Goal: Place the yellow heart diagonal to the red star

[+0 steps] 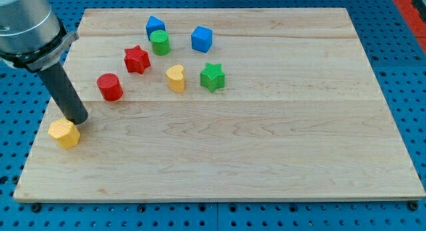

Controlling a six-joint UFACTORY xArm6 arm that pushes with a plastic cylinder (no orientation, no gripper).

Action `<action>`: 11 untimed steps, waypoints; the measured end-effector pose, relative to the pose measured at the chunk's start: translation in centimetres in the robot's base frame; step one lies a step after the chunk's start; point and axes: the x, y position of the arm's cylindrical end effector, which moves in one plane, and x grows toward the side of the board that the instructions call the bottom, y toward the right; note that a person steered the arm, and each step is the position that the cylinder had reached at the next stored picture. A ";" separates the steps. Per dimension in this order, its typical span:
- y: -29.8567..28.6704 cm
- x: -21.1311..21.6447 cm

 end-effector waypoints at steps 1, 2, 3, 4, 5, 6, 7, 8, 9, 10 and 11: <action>-2.2 0.3; -3.5 2.4; -0.2 5.9; 1.0 3.2; -2.6 0.2; -3.3 -3.3; -1.7 -5.4; 7.7 -6.9; 14.9 -7.5; 14.6 -11.2; 20.7 -12.2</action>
